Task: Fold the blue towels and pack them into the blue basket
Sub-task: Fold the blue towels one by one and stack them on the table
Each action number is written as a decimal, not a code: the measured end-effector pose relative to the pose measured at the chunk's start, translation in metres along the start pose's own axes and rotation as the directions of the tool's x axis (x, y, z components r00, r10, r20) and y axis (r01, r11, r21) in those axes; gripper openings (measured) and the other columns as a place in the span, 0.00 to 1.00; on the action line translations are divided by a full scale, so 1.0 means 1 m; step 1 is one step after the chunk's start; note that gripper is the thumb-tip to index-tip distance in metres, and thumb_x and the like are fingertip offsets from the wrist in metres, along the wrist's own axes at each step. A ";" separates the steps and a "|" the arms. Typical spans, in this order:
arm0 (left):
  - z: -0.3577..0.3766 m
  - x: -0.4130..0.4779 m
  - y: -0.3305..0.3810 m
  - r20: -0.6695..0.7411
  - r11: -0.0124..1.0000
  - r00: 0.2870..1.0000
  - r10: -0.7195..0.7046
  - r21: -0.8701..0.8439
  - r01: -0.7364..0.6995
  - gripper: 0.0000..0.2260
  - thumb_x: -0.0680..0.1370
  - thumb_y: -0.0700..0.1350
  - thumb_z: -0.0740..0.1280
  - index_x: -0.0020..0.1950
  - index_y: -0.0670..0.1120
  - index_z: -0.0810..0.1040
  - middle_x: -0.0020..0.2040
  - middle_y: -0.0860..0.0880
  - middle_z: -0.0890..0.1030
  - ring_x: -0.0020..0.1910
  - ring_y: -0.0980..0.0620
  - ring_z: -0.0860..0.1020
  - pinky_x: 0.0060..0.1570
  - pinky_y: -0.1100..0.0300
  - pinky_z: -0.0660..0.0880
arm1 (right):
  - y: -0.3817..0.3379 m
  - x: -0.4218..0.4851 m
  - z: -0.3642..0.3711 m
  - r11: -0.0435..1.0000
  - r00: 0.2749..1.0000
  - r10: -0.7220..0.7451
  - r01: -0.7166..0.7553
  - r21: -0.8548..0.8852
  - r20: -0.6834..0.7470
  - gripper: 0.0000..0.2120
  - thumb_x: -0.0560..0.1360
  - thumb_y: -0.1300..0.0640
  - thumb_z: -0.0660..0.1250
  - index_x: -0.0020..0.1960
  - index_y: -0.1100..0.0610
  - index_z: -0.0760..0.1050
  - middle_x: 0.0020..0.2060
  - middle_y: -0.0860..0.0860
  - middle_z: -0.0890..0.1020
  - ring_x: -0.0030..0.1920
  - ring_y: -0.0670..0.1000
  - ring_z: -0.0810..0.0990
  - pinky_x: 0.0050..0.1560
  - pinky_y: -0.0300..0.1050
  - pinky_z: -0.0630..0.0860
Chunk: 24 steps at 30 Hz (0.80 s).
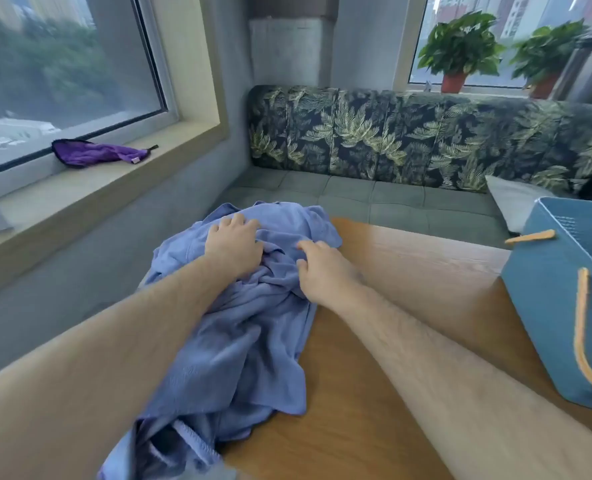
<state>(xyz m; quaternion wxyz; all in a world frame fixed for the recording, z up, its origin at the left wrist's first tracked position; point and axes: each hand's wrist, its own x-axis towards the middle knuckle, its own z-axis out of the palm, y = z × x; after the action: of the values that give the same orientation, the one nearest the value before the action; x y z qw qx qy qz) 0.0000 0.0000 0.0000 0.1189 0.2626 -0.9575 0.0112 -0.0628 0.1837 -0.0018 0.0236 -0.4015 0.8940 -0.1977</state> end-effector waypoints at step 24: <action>-0.135 -0.031 0.106 -0.242 0.637 0.944 0.227 -0.696 -0.331 0.03 0.81 0.44 0.66 0.48 0.46 0.77 0.38 0.56 0.78 0.32 0.61 0.72 0.37 0.71 0.68 | 0.011 -0.019 -0.108 0.123 0.955 0.270 -0.162 0.979 0.124 0.12 0.81 0.52 0.66 0.57 0.59 0.81 0.48 0.56 0.84 0.43 0.53 0.82 0.44 0.48 0.79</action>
<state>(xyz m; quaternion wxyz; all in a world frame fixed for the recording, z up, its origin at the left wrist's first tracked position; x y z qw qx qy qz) 0.0025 0.1180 0.1281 0.2728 0.0408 -0.9011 -0.3345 -0.0794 0.2400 0.0909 0.2683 -0.1479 0.6002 -0.7389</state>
